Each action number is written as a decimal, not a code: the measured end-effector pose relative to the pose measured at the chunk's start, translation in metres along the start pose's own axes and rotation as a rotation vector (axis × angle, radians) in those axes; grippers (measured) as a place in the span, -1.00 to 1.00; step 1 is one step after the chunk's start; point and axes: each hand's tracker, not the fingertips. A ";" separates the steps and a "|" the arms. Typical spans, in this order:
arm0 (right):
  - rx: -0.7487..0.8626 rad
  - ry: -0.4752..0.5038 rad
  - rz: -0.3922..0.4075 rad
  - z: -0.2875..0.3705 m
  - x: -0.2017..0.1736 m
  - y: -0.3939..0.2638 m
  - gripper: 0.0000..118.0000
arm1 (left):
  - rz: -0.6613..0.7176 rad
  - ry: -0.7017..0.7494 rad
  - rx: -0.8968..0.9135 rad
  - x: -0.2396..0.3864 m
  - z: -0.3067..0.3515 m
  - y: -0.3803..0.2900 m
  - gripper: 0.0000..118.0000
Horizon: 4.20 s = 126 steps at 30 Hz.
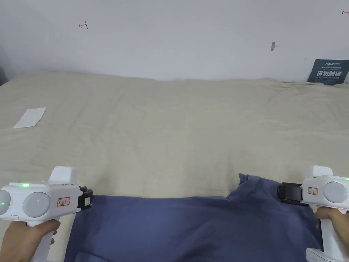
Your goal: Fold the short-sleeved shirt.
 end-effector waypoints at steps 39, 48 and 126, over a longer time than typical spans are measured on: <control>0.202 0.275 -0.081 0.250 0.045 -0.126 -0.97 | 0.066 0.011 0.045 -0.014 0.108 -0.060 -0.99; 0.150 0.271 -0.117 0.267 0.049 -0.196 -0.97 | 0.055 0.007 -0.010 -0.010 0.127 -0.119 -0.99; 0.555 -0.012 0.063 0.295 -0.063 -0.188 -1.00 | 0.321 -0.417 0.038 -0.080 0.143 -0.135 -1.00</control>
